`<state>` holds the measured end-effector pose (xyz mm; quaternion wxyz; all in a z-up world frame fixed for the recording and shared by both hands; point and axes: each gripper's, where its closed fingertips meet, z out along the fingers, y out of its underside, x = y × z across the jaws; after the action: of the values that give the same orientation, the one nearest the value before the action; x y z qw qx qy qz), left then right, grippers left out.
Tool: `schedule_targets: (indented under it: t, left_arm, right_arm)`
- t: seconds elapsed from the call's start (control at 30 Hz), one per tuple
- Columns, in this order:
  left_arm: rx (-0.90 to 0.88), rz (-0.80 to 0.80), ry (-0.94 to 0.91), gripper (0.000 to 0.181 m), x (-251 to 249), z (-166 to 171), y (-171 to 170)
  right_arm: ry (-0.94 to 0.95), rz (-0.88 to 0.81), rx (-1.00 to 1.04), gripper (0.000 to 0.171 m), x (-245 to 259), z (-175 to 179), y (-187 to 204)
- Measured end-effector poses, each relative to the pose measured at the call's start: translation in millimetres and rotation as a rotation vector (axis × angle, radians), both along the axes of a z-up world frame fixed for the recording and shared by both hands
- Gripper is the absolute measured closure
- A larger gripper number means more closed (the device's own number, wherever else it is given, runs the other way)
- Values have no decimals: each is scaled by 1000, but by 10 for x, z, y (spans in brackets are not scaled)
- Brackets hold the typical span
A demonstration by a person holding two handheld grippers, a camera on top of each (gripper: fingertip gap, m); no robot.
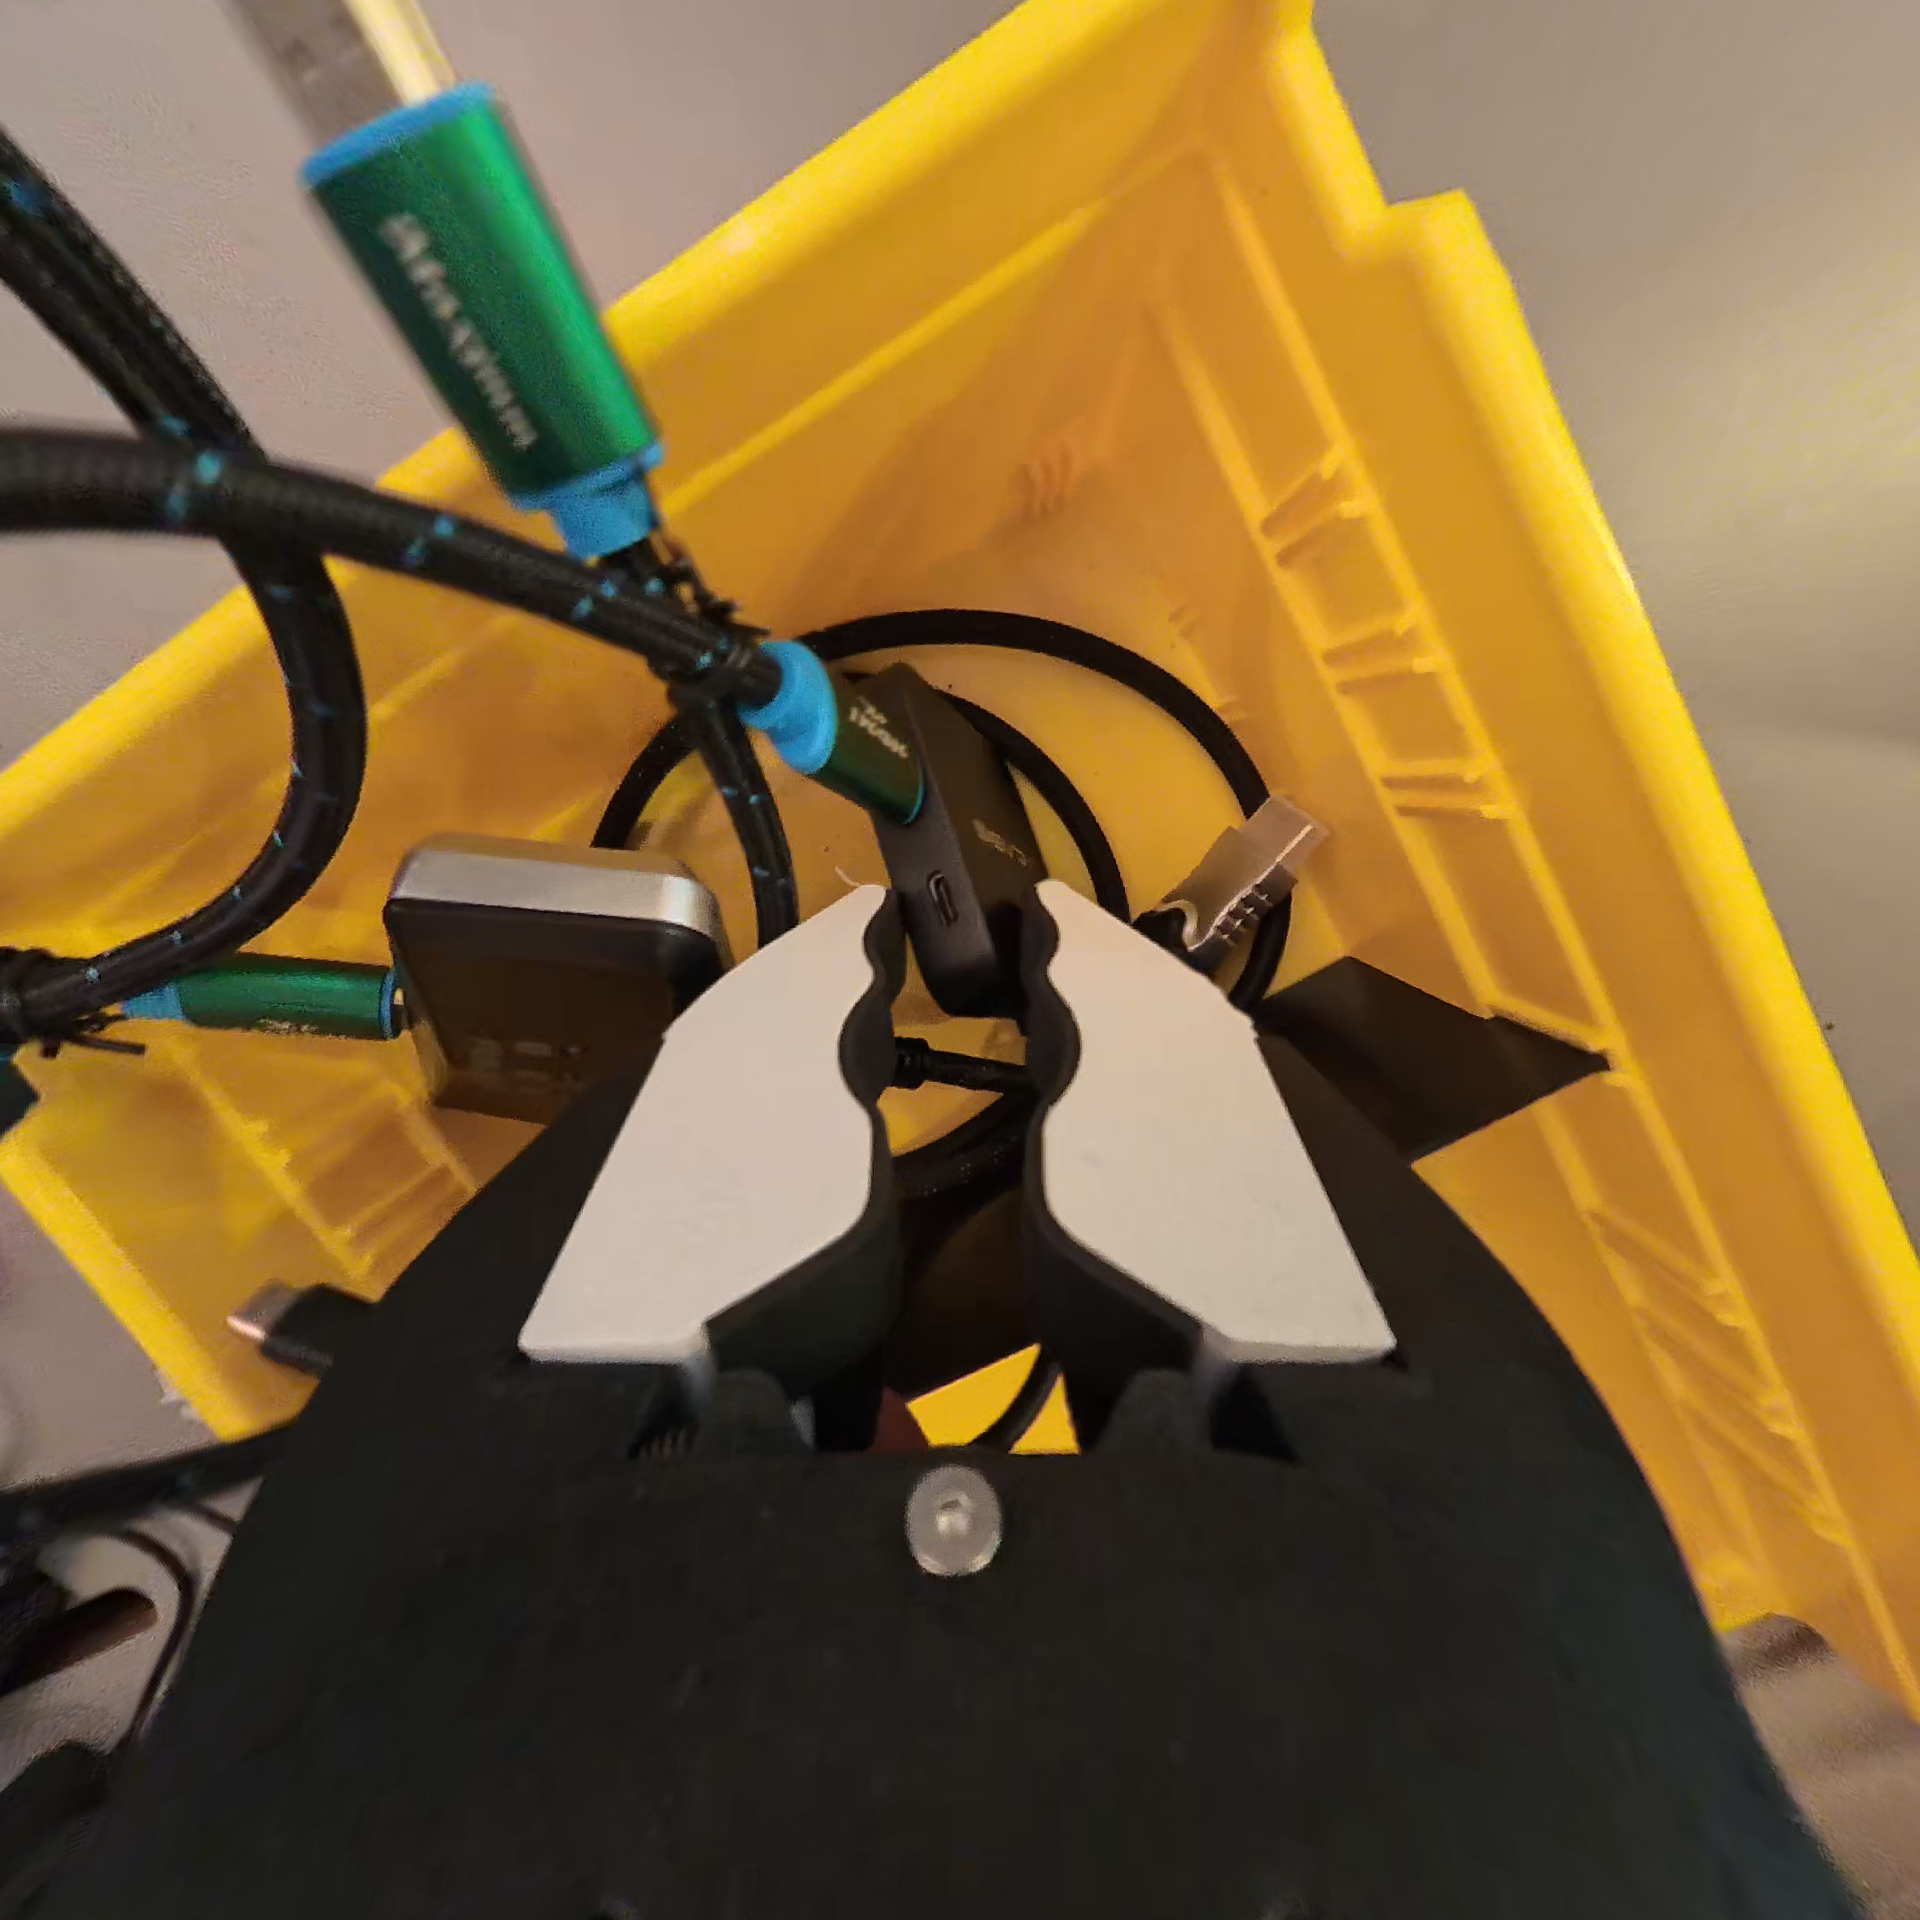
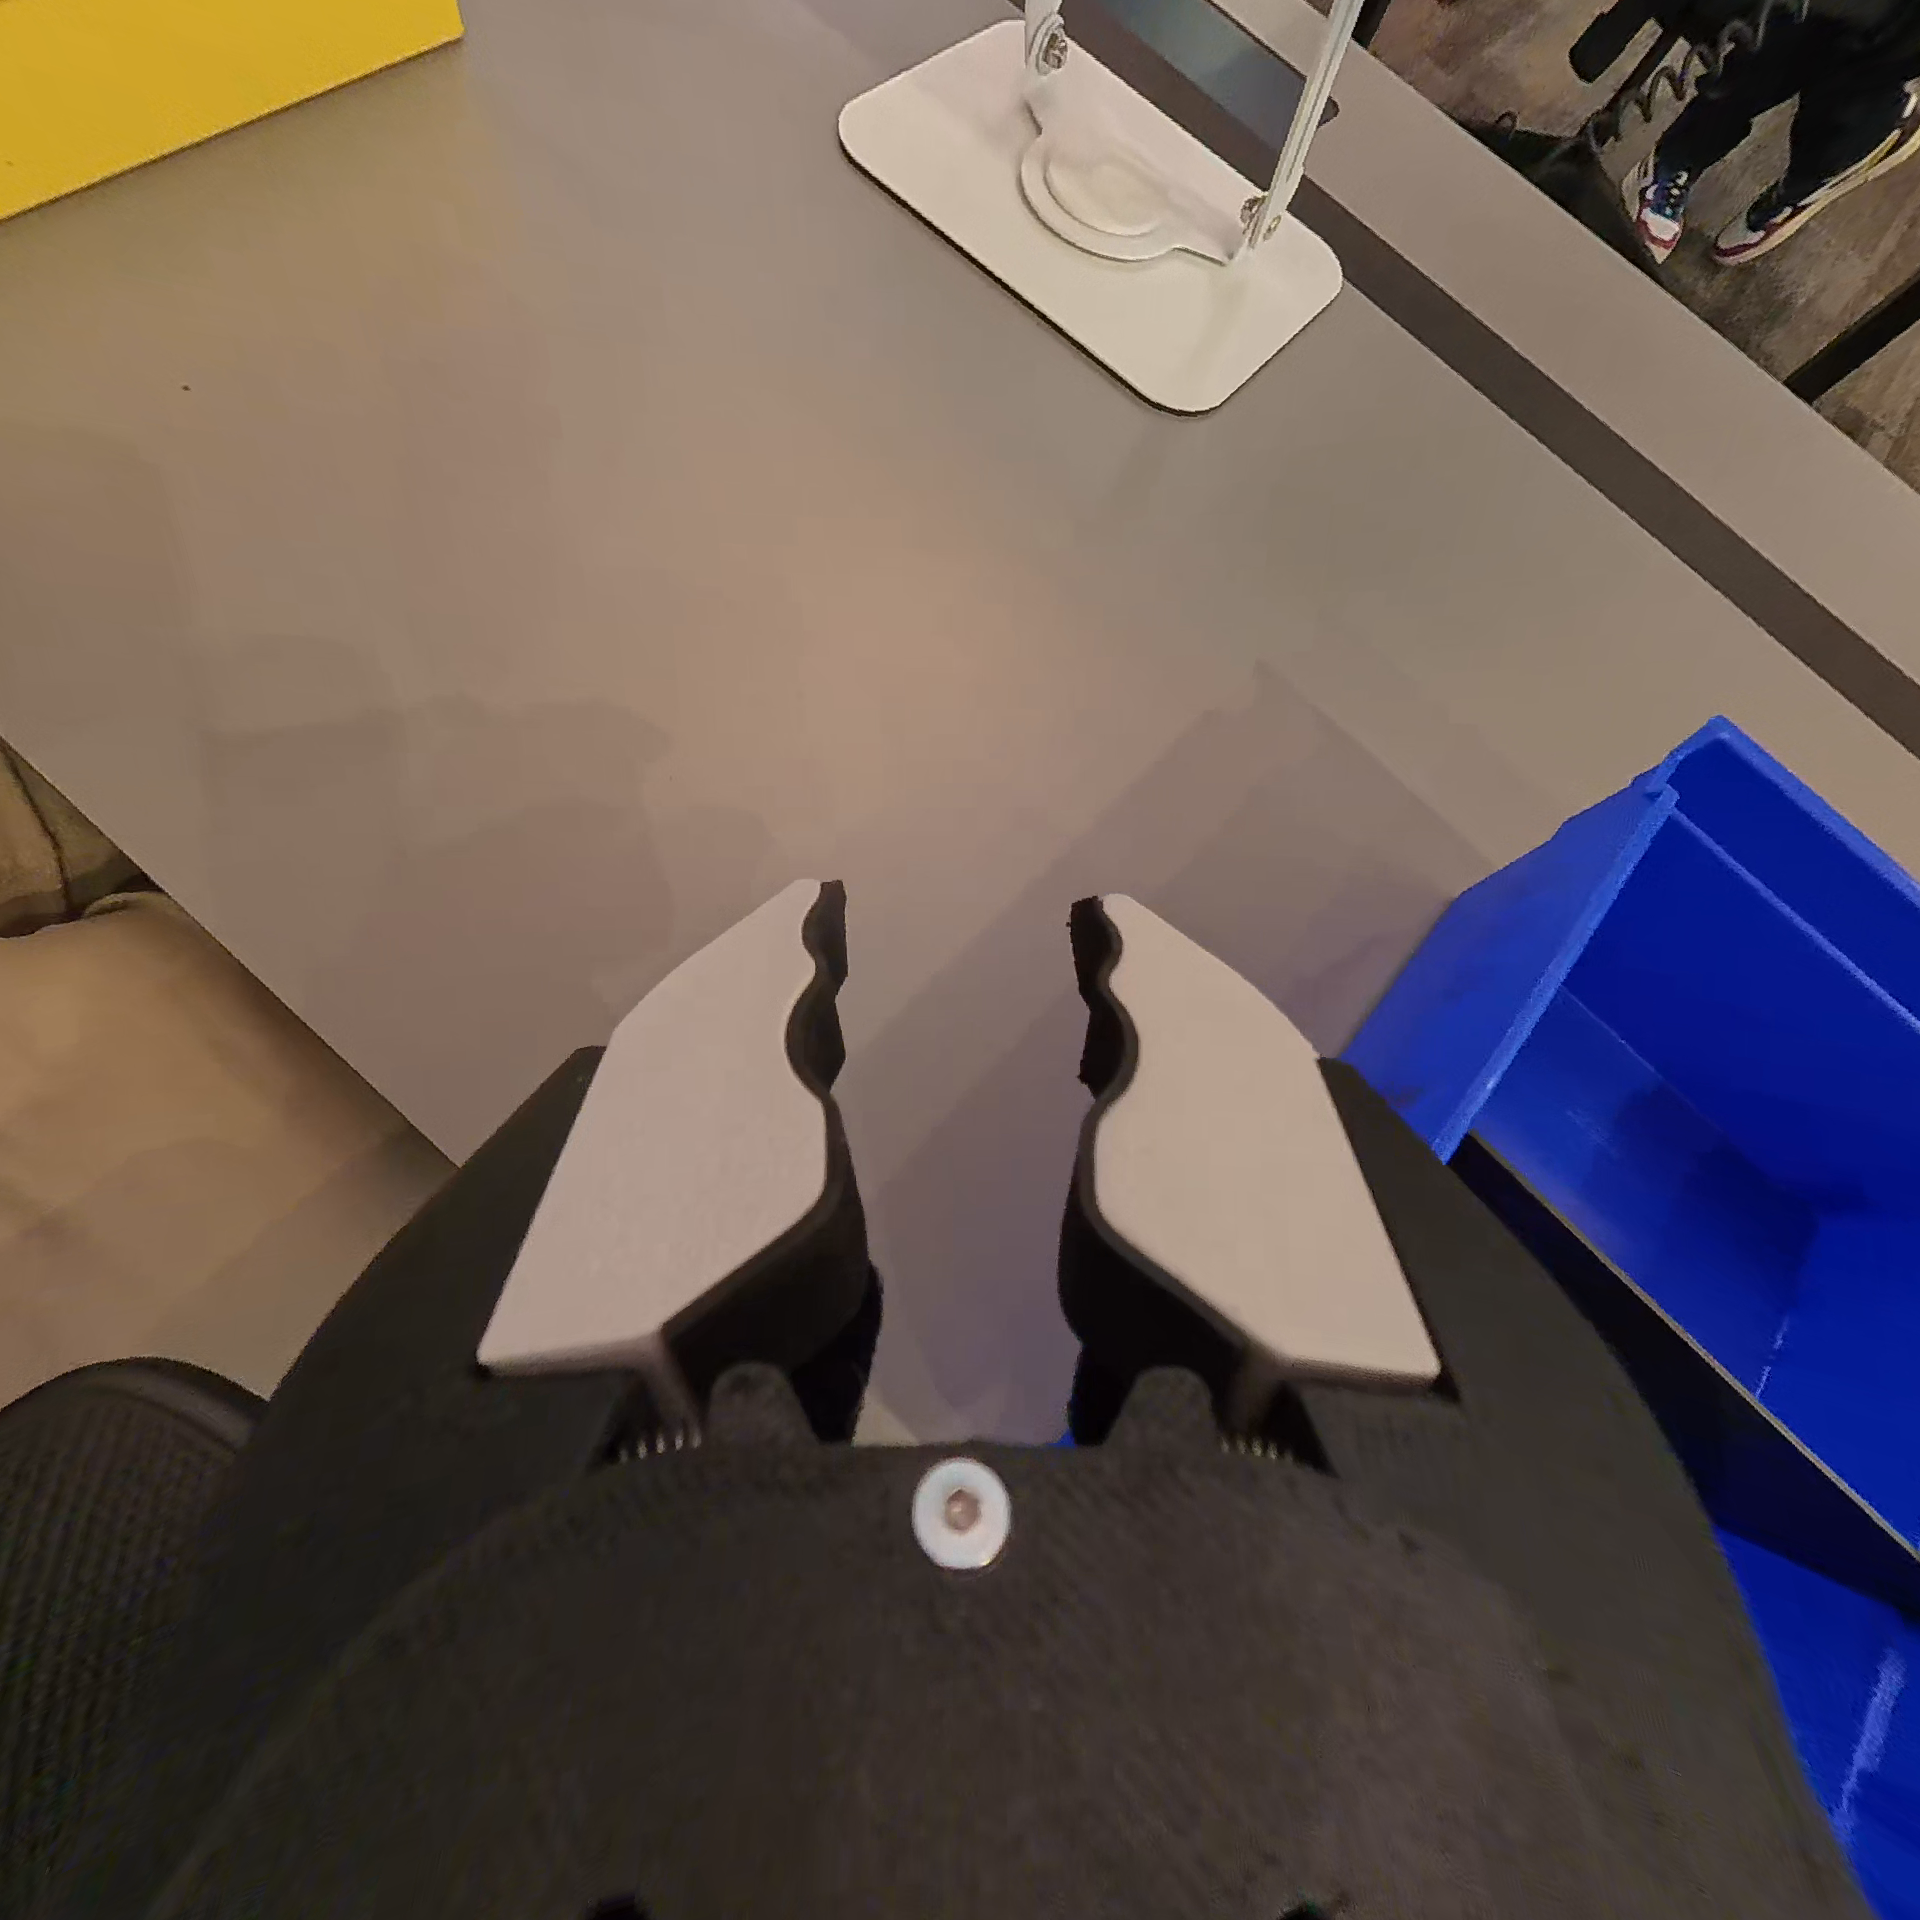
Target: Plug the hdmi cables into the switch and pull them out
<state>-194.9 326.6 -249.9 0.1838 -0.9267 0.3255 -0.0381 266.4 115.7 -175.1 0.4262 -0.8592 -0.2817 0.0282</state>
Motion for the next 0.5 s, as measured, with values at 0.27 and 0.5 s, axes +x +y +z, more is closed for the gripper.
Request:
schedule_targets:
  t: [0.27,0.5]
  left_arm:
    - [208,-126,-41,166,154,385,-87]
    - [373,-238,-82,167,280,1025,-255]
  right_arm:
    - [11,22,-12,130,-65,21,-4]
    - [62,110,2,128,-384,163,47]
